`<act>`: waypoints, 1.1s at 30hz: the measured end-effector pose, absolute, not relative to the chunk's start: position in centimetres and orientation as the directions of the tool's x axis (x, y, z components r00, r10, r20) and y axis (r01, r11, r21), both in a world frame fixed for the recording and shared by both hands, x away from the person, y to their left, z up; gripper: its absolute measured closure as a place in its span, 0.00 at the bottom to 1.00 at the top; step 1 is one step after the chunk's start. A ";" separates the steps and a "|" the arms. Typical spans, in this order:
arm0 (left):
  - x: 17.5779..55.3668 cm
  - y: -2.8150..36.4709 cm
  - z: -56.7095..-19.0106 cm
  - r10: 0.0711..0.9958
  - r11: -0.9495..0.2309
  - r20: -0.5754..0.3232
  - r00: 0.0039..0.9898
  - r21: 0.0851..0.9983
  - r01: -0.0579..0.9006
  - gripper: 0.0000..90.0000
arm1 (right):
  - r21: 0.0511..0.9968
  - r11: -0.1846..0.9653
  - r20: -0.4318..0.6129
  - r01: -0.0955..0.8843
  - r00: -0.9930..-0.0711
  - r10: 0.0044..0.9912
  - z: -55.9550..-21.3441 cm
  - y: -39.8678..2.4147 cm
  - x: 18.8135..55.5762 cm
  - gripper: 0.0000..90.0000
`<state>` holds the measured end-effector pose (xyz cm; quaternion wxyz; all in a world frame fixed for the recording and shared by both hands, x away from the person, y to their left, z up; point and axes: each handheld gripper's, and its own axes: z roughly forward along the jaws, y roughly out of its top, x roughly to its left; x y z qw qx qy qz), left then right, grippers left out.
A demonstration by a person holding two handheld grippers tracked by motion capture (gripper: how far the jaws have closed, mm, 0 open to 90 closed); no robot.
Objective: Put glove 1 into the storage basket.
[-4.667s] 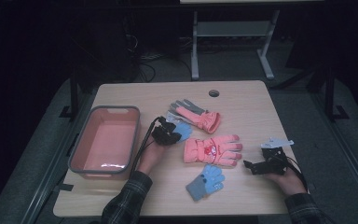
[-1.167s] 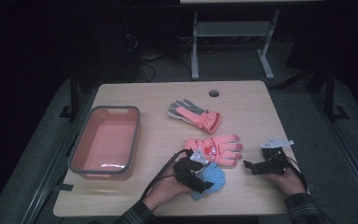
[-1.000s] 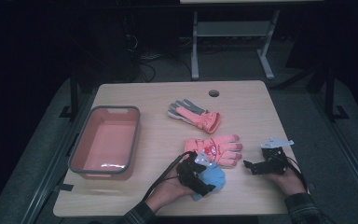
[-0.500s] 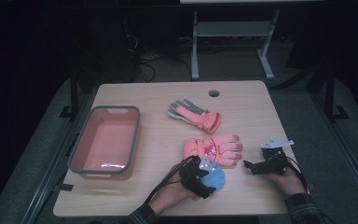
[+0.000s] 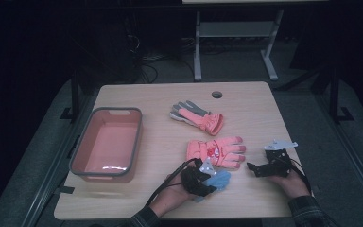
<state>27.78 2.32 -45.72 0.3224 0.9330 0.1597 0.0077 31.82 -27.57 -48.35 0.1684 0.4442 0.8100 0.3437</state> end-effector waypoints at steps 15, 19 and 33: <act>28.4 3.4 -44.6 0.303 -0.714 -0.168 0.938 0.612 0.340 0.82 | 0.707 0.369 0.033 0.604 -0.549 0.835 -48.4 -27.6 31.8 0.03; 28.7 4.1 -43.8 0.311 -0.700 -0.178 0.934 0.622 0.352 0.82 | 0.707 0.369 0.033 0.604 -0.549 0.835 -48.4 -27.6 31.8 0.03; 30.5 7.5 -40.9 0.368 -0.644 -0.176 0.913 0.660 0.387 0.82 | 0.706 0.371 0.031 0.603 -0.550 0.835 -48.4 -27.6 31.8 0.03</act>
